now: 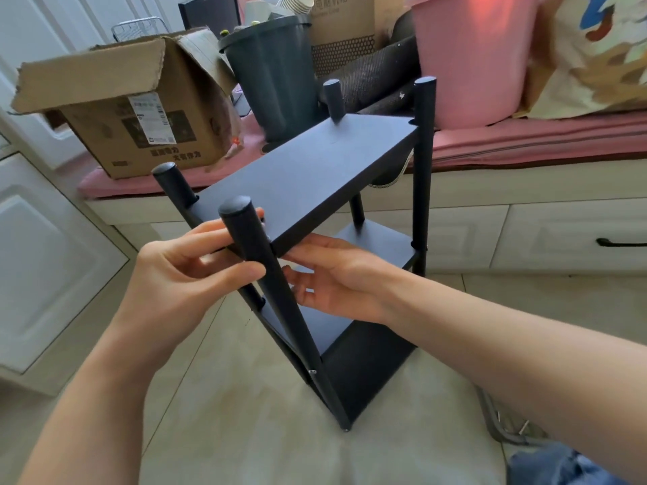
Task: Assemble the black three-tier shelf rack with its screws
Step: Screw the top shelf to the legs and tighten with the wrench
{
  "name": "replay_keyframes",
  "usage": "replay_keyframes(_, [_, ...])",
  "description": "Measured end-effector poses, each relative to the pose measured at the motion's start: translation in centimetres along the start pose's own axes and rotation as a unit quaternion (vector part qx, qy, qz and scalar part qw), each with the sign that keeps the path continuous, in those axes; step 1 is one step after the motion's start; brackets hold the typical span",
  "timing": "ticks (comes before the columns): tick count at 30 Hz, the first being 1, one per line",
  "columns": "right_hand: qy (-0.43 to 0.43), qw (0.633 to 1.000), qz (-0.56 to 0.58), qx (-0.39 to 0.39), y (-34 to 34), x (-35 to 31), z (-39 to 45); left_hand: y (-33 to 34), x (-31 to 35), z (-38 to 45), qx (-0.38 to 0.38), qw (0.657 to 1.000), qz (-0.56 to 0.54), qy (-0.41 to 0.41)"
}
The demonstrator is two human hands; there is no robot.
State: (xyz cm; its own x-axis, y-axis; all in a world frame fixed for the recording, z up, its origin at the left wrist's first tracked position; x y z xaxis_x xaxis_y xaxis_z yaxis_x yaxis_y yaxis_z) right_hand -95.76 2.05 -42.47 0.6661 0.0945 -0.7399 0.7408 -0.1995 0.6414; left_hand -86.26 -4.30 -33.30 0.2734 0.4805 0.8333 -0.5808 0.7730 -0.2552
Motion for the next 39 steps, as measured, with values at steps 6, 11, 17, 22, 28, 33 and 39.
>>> replay_keyframes(6, [0.003, 1.0, -0.014, -0.008, 0.2, 0.2, 0.8, -0.1, 0.0, -0.2, 0.002, 1.0, 0.018, 0.018])
replay_keyframes(11, [-0.001, 1.0, 0.002, 0.0, 0.8, 0.3, 2.3, -1.4, -0.2, -0.1, 0.04, 0.998, 0.038, 0.013])
replay_keyframes(17, [-0.013, 1.0, 0.008, 0.005, 1.5, -0.4, 4.2, -2.8, -1.4, 0.8, 0.056, 0.996, 0.075, 0.009])
replay_keyframes(22, [-0.028, 0.999, 0.015, -0.01, 2.1, -0.7, 5.3, -3.8, -2.5, 1.6, 0.061, 0.995, 0.082, 0.004])
replay_keyframes(28, [-0.003, 0.986, -0.154, 0.063, 1.7, 1.1, 7.1, -5.8, -3.2, 2.3, 0.072, 0.996, 0.045, -0.017])
replay_keyframes(33, [0.012, 0.98, -0.178, 0.091, 0.9, 1.3, 7.0, -5.4, -2.9, 2.3, 0.068, 0.996, 0.051, -0.01])
replay_keyframes(39, [-0.004, 0.964, -0.206, 0.169, 0.7, 0.9, 5.7, -4.4, -2.3, 1.7, 0.077, 0.997, 0.008, -0.017])
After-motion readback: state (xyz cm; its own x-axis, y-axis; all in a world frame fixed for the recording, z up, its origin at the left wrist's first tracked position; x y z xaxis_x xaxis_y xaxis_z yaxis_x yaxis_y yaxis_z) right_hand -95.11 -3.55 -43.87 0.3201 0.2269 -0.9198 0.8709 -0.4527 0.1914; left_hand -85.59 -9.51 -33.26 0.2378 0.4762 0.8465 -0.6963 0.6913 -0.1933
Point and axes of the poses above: each hand's wrist, its own z-axis towards the middle knuckle, its own y-axis out of the palm, x = y × z, the point moved 10 cm from there along z, towards the middle knuckle, and after that the axes turned 7 degrees about y, right-handed, at the moved point
